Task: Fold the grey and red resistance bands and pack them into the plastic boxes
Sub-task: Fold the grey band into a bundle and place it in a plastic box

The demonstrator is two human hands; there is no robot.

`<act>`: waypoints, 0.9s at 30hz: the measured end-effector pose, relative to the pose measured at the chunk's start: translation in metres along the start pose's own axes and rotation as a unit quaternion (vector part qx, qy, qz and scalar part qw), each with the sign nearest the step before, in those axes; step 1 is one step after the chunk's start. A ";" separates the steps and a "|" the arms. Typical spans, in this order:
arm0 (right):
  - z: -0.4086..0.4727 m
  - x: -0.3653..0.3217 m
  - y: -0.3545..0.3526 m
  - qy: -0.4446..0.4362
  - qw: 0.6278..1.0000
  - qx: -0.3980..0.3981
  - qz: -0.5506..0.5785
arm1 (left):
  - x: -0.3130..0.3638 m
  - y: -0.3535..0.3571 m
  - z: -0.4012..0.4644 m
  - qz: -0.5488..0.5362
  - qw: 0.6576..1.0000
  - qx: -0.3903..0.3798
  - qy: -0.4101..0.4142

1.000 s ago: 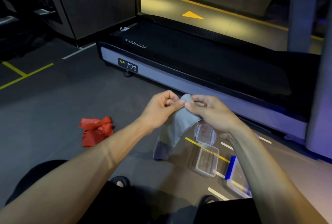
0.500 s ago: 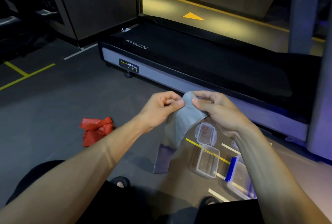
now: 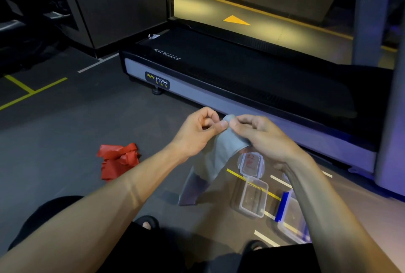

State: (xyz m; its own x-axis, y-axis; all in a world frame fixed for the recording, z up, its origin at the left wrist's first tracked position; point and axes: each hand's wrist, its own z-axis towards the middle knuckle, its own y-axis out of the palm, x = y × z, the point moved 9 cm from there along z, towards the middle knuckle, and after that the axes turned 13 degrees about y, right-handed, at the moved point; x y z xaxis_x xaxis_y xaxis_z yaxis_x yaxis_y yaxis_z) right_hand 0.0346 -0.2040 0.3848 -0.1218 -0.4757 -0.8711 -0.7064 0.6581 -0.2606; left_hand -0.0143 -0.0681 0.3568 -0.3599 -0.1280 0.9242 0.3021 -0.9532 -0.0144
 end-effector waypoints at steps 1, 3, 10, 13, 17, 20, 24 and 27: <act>0.000 -0.001 0.000 -0.010 1.000 0.007 -0.017 | -0.002 0.002 0.000 -0.005 1.000 -0.005 0.001; 0.000 -0.002 -0.003 -0.025 0.999 0.030 -0.028 | -0.004 0.005 0.000 -0.017 1.000 -0.015 -0.007; 0.001 -0.011 -0.012 -0.062 0.994 0.060 -0.060 | -0.016 0.013 -0.004 -0.082 0.993 -0.056 -0.058; 0.001 -0.014 -0.018 -0.069 0.995 0.062 -0.046 | -0.020 0.015 -0.008 -0.079 0.991 -0.083 -0.070; 0.000 -0.015 -0.021 -0.064 0.996 0.060 -0.032 | -0.022 0.010 -0.007 -0.055 0.994 -0.074 -0.060; -0.002 -0.015 -0.025 -0.060 0.995 0.074 -0.009 | -0.019 0.007 -0.006 -0.041 0.996 -0.058 -0.053; -0.003 -0.012 -0.027 -0.042 0.996 0.078 0.008 | -0.020 0.005 -0.007 -0.026 0.997 -0.049 -0.052; -0.004 -0.010 -0.018 -0.033 0.998 0.054 -0.002 | -0.021 0.004 -0.006 -0.009 0.998 -0.042 -0.049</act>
State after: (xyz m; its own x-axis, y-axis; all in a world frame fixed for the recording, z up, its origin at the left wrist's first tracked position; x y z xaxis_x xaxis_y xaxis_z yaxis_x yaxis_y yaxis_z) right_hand 0.0457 -0.2135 0.3997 -0.0704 -0.4424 -0.8940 -0.6265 0.7171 -0.3055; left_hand -0.0108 -0.0708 0.3345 -0.2752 -0.0869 0.9574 0.2193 -0.9753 -0.0255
